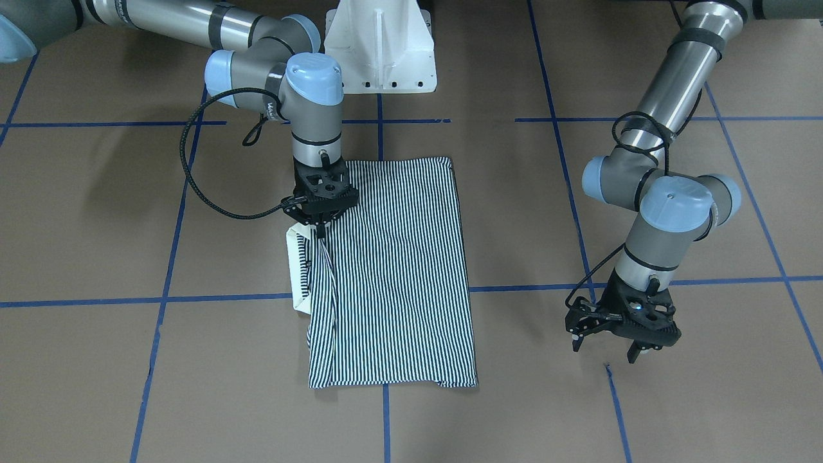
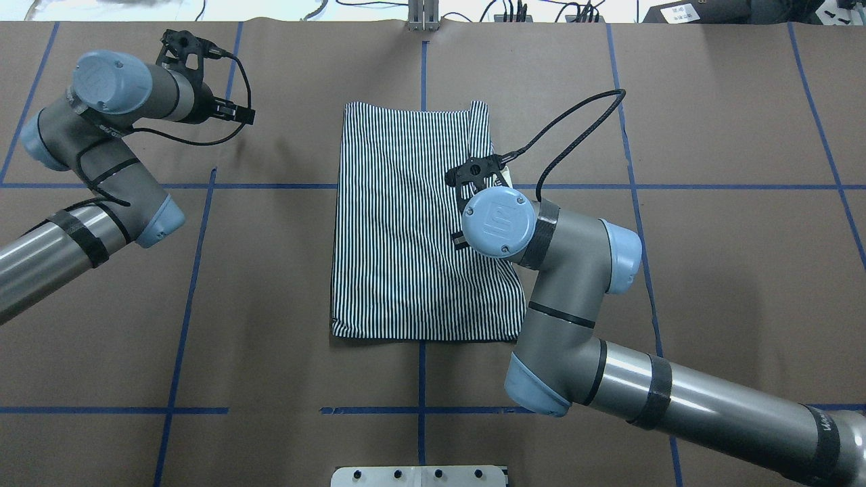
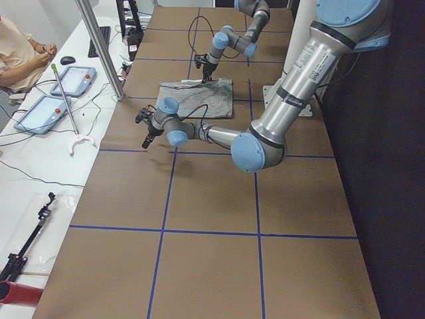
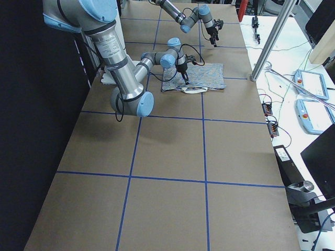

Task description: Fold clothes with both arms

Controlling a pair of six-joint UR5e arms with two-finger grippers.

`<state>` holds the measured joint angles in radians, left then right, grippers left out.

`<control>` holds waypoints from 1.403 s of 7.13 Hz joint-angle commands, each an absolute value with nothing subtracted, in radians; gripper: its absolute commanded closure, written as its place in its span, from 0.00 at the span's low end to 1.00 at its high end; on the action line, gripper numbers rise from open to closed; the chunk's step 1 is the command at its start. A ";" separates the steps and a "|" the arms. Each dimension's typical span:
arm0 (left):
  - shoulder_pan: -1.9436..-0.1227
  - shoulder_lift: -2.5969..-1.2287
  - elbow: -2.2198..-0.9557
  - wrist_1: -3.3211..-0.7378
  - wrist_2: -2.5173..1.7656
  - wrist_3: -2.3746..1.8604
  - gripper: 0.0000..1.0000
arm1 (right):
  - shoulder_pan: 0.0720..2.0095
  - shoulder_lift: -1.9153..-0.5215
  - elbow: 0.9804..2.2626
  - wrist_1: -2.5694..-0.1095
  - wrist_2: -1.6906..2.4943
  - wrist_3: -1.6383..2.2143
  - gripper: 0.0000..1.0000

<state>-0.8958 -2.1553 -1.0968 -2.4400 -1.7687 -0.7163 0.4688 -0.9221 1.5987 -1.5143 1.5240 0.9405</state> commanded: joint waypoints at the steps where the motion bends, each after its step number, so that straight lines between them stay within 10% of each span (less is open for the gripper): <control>1: -0.896 -2.155 -1.098 -2.441 -1.769 -0.721 0.00 | 0.471 -0.981 1.652 -1.514 1.523 0.942 1.00; 4: -0.896 -2.157 -1.097 -2.441 -1.769 -0.723 0.00 | 0.469 -1.074 1.720 -1.514 1.517 0.942 1.00; 6: -0.893 -2.157 -1.097 -2.439 -1.769 -0.723 0.00 | 0.463 -1.069 1.710 -1.514 1.514 0.940 0.01; 10: -0.891 -2.157 -1.098 -2.441 -1.770 -0.723 0.00 | 0.537 -0.933 1.607 -1.525 1.538 0.934 0.00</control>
